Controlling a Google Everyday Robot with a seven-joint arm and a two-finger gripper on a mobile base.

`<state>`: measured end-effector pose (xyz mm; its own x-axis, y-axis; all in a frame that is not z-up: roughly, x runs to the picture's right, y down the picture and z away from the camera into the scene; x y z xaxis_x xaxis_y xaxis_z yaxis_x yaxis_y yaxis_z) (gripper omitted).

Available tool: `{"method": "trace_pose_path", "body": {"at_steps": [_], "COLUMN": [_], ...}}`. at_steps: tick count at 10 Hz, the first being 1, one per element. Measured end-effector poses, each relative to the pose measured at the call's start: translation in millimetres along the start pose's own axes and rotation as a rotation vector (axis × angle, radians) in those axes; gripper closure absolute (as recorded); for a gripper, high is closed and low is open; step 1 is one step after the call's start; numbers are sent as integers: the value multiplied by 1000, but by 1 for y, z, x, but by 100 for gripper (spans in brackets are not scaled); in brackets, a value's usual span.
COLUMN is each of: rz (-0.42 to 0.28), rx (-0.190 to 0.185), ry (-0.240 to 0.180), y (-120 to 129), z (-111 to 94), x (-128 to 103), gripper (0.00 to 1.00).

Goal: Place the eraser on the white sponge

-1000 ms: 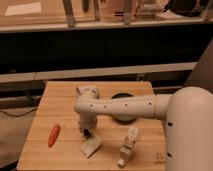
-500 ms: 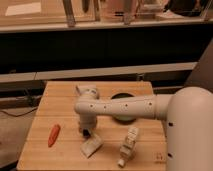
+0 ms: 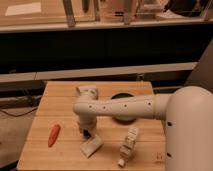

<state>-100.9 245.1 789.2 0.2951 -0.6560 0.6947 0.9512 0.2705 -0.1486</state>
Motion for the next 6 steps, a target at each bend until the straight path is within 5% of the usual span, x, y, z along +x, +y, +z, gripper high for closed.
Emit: {"method": "trace_pose_path", "body": {"at_steps": [6], "rz": [6], "rx": [20], "ry": [-2], "y": [2], "z": [-7], "x": [0], "gripper": [100]}}
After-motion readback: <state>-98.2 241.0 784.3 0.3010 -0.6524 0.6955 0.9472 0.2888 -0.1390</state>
